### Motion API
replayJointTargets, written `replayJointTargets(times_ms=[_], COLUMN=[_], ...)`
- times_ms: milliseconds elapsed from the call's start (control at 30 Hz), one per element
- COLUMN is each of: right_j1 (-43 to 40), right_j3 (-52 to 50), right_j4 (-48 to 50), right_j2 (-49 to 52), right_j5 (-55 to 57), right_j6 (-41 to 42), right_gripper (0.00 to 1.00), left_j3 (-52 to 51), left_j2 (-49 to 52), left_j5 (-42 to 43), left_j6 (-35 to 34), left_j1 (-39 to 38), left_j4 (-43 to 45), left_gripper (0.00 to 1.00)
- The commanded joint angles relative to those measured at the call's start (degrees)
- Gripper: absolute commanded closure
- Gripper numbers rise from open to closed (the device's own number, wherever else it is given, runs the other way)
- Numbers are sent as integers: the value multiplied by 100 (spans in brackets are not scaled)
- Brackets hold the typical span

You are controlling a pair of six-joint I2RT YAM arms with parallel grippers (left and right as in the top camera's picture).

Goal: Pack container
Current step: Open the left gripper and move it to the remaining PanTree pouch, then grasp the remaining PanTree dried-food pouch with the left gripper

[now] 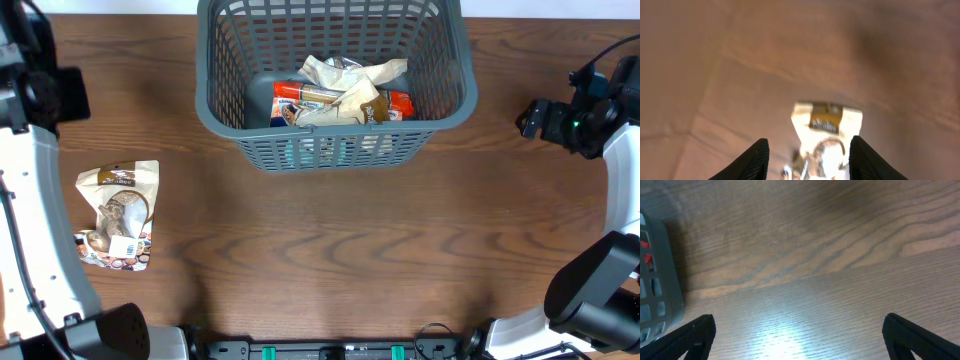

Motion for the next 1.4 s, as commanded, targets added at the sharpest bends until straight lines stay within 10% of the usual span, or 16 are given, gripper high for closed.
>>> replayJointTargets(times_ms=[0,667,1033,1367], right_j1=[83,83,83,85], right_j3=[-24,-24,-24,-24], right_j4=[37,37,37,0], right_j2=[-26,-26,-26,-26], right_j5=[13,11,7,9], right_j6=[-81,-61,-37,-37], right_gripper=[1,1,1,1], left_j3=[-704,-5064,-5281,-5278], left_j2=[-59,-1513,-1340,-313], left_j5=[149,492,627,1034], left_j6=[-111,63,1038,1886], left_j1=[28,553,874,874], left_j4=[59,1427,2240,2706], left_gripper=[56,43,18,16])
